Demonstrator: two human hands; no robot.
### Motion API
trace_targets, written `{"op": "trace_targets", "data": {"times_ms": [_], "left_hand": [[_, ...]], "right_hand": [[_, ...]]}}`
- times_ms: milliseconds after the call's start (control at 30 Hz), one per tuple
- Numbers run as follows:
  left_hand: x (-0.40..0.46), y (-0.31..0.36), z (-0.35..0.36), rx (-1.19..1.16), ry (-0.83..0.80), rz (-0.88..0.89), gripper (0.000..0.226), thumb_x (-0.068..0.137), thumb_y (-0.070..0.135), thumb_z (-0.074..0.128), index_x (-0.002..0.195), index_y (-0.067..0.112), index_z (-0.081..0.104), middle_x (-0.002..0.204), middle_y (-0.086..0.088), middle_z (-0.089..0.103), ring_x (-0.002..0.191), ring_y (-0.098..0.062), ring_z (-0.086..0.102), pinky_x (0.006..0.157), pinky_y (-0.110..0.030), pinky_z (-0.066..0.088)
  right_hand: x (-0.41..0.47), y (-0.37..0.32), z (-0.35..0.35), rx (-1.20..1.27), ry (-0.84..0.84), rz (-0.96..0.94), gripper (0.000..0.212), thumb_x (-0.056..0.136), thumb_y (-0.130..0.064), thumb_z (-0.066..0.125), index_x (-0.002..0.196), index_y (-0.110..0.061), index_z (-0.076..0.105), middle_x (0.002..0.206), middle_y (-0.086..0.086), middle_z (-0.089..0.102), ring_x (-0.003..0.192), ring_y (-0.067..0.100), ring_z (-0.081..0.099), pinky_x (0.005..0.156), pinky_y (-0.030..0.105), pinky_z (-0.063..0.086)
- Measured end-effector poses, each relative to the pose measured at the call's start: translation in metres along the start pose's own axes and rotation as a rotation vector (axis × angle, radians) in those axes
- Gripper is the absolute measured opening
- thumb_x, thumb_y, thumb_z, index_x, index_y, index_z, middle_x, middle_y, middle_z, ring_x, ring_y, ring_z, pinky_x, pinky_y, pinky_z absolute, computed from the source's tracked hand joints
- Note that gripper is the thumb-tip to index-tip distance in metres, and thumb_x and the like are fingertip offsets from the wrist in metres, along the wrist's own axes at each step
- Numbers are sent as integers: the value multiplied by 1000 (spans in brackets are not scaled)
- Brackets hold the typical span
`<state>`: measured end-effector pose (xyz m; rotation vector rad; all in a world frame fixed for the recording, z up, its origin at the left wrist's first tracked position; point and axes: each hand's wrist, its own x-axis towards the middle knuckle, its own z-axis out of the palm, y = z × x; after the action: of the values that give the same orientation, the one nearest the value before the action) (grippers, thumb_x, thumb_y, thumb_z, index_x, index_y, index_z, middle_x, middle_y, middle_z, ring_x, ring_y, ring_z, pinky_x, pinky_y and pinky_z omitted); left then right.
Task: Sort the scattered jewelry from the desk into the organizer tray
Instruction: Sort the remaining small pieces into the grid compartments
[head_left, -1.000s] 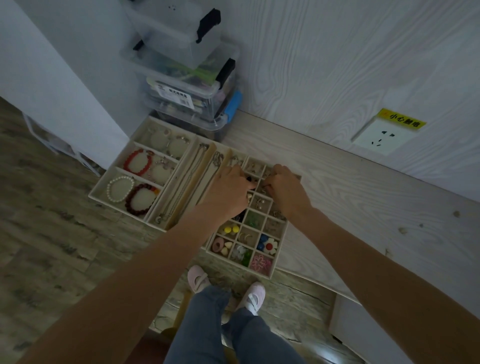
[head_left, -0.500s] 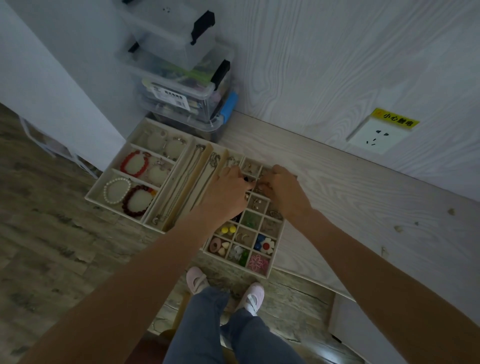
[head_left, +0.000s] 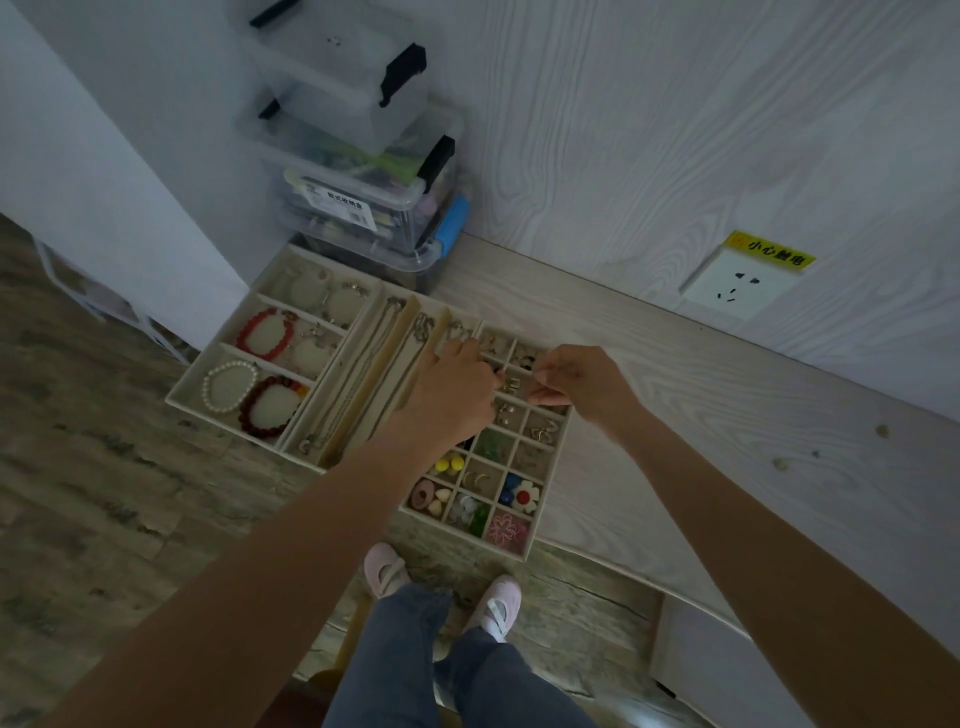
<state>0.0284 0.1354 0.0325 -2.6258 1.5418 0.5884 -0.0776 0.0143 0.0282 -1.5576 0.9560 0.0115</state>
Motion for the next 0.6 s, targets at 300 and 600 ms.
{"op": "trace_targets", "data": {"times_ms": [300, 600], "left_hand": [[-1, 0, -2, 13, -24, -9, 41, 91, 24, 51, 131, 30, 52, 130, -7, 40, 127, -26, 33, 104, -46, 28], [3, 3, -4, 24, -47, -21, 39, 91, 23, 50, 130, 24, 54, 133, -9, 39, 128, -28, 31, 105, -48, 27]], "right_hand": [[-3, 7, 1, -229, 8, -146, 11, 85, 1, 61, 83, -6, 70, 76, 4, 68, 80, 17, 65, 87, 28, 50], [4, 3, 4, -444, 53, -231, 7, 85, -5, 64, 90, -2, 69, 81, 12, 70, 58, 8, 60, 52, 4, 46]]}}
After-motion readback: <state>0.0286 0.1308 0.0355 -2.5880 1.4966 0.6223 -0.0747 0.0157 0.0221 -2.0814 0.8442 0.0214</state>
